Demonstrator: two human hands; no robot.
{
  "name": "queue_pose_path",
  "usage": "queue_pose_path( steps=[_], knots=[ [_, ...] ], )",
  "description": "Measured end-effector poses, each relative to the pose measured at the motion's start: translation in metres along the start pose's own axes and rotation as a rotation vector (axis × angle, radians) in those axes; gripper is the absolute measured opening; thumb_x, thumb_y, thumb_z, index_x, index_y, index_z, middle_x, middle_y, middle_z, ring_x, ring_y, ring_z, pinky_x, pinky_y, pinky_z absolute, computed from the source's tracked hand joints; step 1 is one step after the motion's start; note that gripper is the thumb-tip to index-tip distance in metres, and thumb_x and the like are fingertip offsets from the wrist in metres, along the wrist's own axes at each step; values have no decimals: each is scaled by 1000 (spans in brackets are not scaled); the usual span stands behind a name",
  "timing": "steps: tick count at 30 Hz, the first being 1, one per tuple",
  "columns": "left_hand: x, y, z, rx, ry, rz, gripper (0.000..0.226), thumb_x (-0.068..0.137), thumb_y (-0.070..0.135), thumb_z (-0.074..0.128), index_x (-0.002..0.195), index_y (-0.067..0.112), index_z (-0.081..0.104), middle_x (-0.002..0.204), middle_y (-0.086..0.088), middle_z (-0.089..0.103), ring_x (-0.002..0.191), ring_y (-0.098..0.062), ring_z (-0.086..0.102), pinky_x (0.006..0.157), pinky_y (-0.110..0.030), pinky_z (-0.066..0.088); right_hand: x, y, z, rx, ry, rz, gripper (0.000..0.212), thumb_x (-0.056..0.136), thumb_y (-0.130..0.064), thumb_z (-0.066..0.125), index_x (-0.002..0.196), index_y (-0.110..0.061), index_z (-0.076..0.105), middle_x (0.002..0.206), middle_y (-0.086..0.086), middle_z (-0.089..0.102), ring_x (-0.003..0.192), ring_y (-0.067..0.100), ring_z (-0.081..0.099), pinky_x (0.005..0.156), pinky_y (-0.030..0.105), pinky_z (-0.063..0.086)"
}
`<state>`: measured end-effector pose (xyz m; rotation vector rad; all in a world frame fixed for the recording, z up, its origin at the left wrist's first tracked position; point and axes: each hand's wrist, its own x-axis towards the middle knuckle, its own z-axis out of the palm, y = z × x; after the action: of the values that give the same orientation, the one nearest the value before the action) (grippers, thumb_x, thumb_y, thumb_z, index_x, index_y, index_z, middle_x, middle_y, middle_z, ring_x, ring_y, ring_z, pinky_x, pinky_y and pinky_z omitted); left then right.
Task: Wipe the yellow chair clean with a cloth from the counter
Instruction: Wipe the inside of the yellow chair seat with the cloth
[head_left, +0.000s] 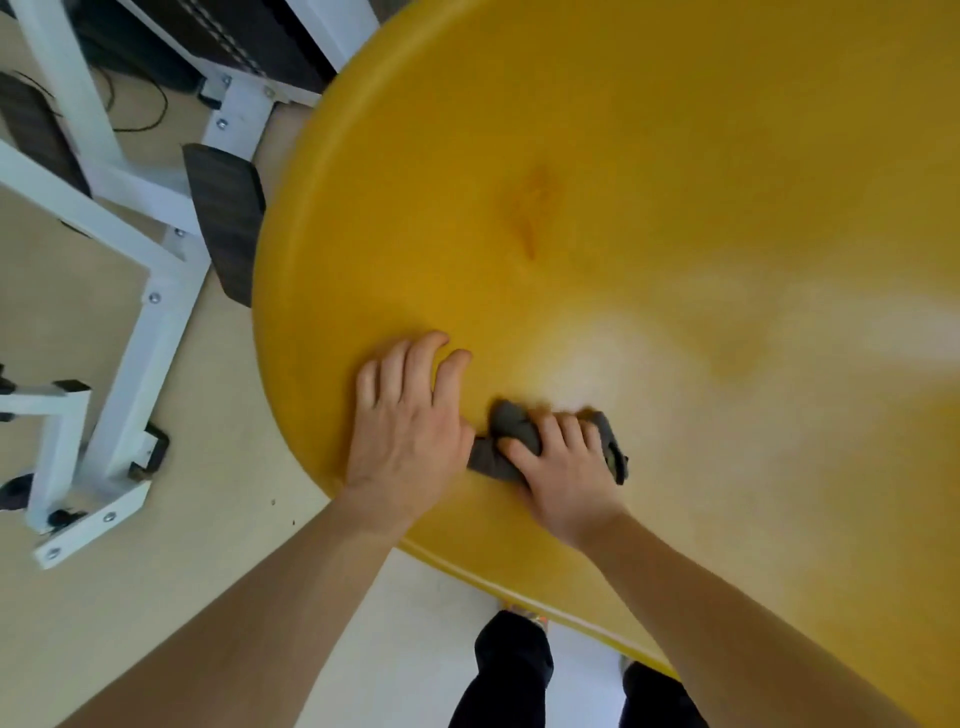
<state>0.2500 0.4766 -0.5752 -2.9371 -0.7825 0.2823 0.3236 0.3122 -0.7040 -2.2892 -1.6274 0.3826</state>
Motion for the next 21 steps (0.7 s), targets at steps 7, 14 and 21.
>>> queue_pose_path(
  steps=[7, 14, 21],
  knots=[
    [26, -27, -80, -80, 361, -43, 60, 76, 17, 63, 134, 13, 52, 141, -20, 49, 129, -38, 41, 106, -54, 34, 66, 60, -82, 320, 171, 525, 49, 88, -18, 60, 134, -11, 42, 124, 20, 44, 107, 42, 50, 84, 50, 49],
    [76, -50, -98, -149, 305, -225, 80, 85, 32, 59, 152, 8, 23, 155, -20, 31, 142, -38, 32, 116, -49, 28, 194, 15, -133, 333, 741, 463, 53, 79, -14, 62, 131, -11, 54, 130, 25, 47, 113, 41, 49, 100, 44, 40],
    [79, -48, -82, -159, 325, -247, 81, 87, 43, 52, 153, 7, 24, 154, -16, 36, 127, -34, 47, 101, -45, 43, 40, 37, -14, -57, 146, 134, 42, 79, -11, 62, 118, -22, 49, 124, 23, 54, 113, 44, 44, 95, 59, 46]
  ],
)
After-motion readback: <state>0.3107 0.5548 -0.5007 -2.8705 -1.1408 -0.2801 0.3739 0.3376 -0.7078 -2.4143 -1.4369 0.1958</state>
